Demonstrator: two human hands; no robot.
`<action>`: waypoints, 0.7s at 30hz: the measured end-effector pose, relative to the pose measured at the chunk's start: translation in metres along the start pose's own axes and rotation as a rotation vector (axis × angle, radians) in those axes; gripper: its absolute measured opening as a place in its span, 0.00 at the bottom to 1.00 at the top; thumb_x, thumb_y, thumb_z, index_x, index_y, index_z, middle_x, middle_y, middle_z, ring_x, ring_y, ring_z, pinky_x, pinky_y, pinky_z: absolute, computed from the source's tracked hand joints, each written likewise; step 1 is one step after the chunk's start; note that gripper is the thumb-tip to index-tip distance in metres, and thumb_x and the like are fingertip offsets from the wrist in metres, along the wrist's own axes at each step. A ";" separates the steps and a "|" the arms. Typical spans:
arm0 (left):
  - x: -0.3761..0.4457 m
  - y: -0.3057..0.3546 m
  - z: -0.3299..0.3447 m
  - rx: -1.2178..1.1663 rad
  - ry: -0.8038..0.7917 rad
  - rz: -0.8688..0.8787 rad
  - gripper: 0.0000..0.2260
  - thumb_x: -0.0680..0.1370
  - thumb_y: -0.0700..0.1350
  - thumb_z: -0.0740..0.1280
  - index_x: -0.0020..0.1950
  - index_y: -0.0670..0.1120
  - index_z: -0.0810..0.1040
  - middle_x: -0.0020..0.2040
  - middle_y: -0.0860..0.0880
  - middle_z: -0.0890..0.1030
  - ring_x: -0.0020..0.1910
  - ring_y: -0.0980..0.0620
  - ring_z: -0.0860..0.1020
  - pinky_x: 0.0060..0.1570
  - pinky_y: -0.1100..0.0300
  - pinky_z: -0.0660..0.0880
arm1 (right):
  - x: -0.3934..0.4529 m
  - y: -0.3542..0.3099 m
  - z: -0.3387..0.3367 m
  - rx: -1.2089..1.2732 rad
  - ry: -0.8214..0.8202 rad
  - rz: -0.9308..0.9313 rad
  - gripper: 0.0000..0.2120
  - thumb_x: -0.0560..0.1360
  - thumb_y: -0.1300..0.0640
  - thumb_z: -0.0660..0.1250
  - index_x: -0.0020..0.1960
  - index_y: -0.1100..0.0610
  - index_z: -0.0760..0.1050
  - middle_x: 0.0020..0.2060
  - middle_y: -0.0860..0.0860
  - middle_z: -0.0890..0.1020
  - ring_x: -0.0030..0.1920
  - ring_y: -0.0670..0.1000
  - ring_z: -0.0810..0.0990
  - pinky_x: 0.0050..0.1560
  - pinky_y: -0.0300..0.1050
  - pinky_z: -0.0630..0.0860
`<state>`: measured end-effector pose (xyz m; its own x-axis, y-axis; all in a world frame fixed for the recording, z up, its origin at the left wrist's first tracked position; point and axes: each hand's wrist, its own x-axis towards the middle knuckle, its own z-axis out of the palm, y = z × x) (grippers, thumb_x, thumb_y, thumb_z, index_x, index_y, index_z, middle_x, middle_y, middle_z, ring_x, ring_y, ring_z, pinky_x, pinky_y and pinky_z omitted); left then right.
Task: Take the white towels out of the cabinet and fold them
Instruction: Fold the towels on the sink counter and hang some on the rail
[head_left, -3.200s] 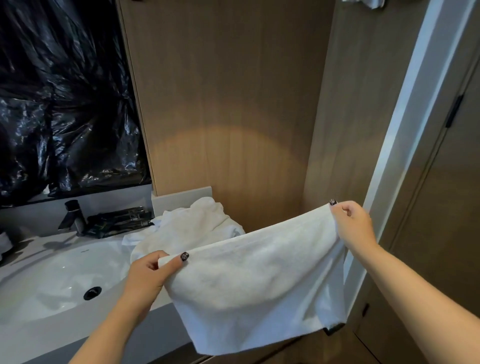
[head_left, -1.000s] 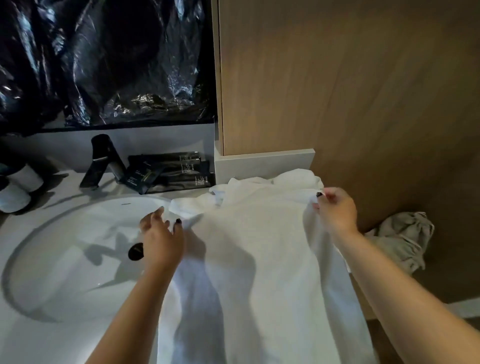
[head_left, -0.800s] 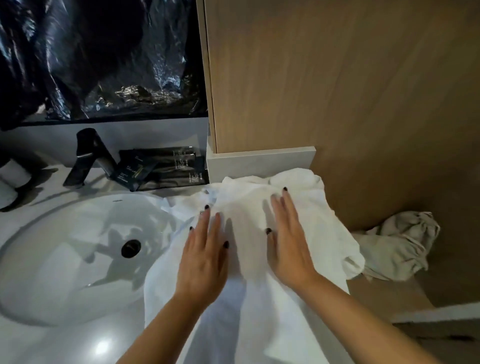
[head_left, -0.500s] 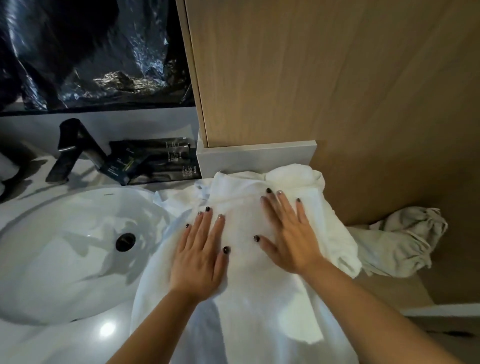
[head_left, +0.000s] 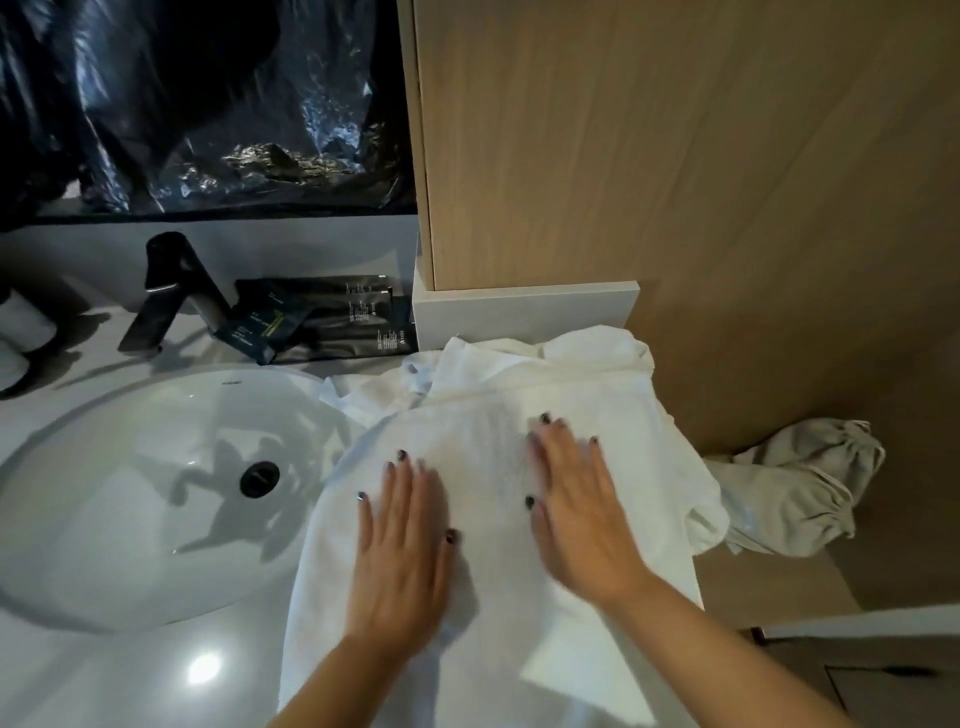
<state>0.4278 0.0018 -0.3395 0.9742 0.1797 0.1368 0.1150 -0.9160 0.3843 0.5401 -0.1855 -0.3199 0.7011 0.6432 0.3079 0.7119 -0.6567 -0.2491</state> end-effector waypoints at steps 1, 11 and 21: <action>-0.011 0.008 0.008 -0.023 0.004 0.046 0.28 0.82 0.51 0.50 0.78 0.37 0.58 0.80 0.39 0.55 0.80 0.44 0.49 0.77 0.44 0.45 | -0.011 -0.014 0.009 0.014 0.005 -0.093 0.31 0.79 0.56 0.55 0.80 0.59 0.50 0.79 0.55 0.53 0.79 0.57 0.51 0.78 0.56 0.45; -0.051 -0.024 0.007 0.200 -0.169 0.116 0.29 0.82 0.53 0.52 0.80 0.41 0.54 0.80 0.42 0.53 0.80 0.45 0.49 0.74 0.45 0.51 | -0.057 0.002 0.025 -0.225 -0.280 0.180 0.38 0.80 0.36 0.45 0.80 0.58 0.39 0.80 0.54 0.44 0.79 0.52 0.40 0.77 0.53 0.41; -0.072 -0.011 -0.002 0.160 -0.197 0.217 0.27 0.79 0.50 0.54 0.74 0.37 0.68 0.76 0.40 0.65 0.74 0.41 0.65 0.71 0.50 0.55 | -0.082 -0.084 0.026 -0.074 -0.334 0.024 0.28 0.82 0.50 0.52 0.79 0.58 0.55 0.79 0.54 0.56 0.79 0.54 0.52 0.74 0.56 0.51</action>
<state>0.3557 0.0000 -0.3518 0.9963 -0.0843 0.0149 -0.0856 -0.9727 0.2156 0.4243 -0.1726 -0.3482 0.7012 0.7127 -0.0176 0.6988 -0.6920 -0.1811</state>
